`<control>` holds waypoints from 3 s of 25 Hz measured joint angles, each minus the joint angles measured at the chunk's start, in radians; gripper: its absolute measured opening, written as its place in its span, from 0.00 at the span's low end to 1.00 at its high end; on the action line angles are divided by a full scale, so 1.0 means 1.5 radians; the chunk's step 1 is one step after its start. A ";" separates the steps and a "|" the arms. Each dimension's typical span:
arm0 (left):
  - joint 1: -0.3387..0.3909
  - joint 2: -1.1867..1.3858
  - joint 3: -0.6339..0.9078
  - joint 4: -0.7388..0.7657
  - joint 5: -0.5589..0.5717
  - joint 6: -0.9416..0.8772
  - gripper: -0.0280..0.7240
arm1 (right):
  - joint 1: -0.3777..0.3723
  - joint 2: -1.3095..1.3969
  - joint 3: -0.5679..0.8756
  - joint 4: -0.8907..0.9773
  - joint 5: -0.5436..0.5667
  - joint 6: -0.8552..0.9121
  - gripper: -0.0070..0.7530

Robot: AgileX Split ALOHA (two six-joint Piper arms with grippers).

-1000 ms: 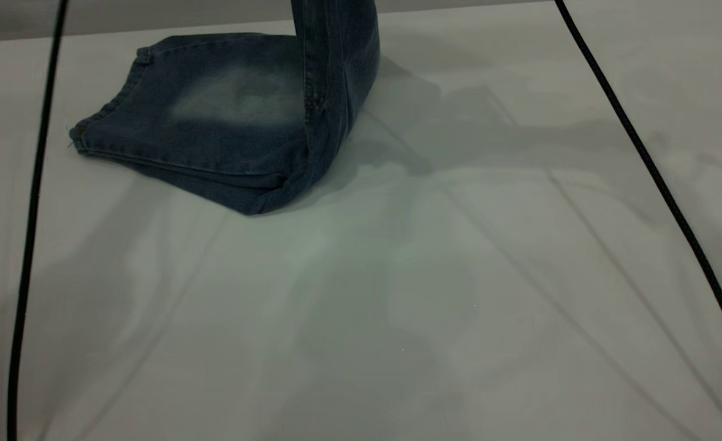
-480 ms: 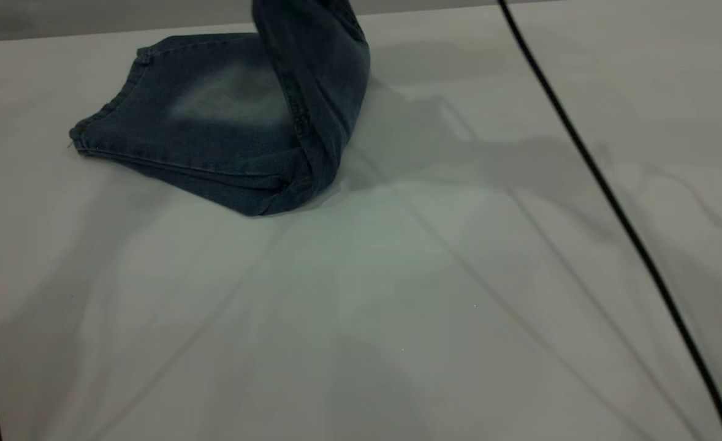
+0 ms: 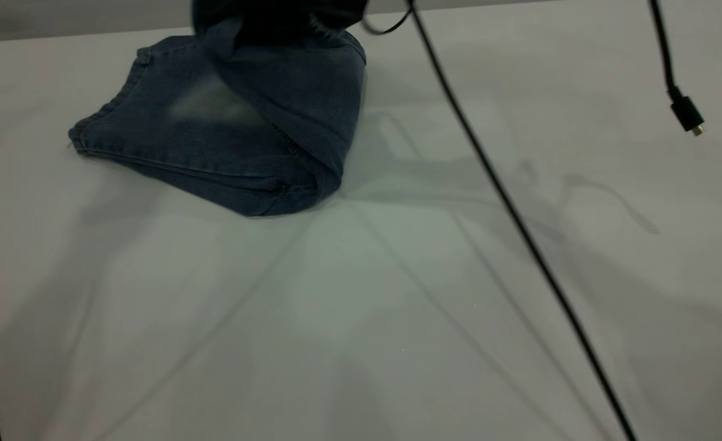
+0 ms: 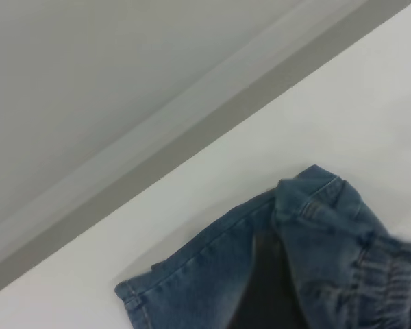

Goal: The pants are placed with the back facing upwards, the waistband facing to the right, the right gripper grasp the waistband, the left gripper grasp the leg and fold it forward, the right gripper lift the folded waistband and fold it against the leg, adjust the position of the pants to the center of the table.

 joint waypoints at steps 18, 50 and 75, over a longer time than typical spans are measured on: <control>0.000 0.000 0.000 0.000 0.000 0.000 0.71 | 0.054 0.115 -0.099 0.037 0.023 0.009 0.26; 0.000 0.000 0.001 -0.003 -0.001 0.001 0.71 | -0.117 0.052 -0.146 -0.334 0.080 0.267 0.78; -0.090 0.101 0.009 -0.009 -0.003 0.011 0.71 | -0.320 -0.405 -0.146 -0.862 0.330 0.478 0.78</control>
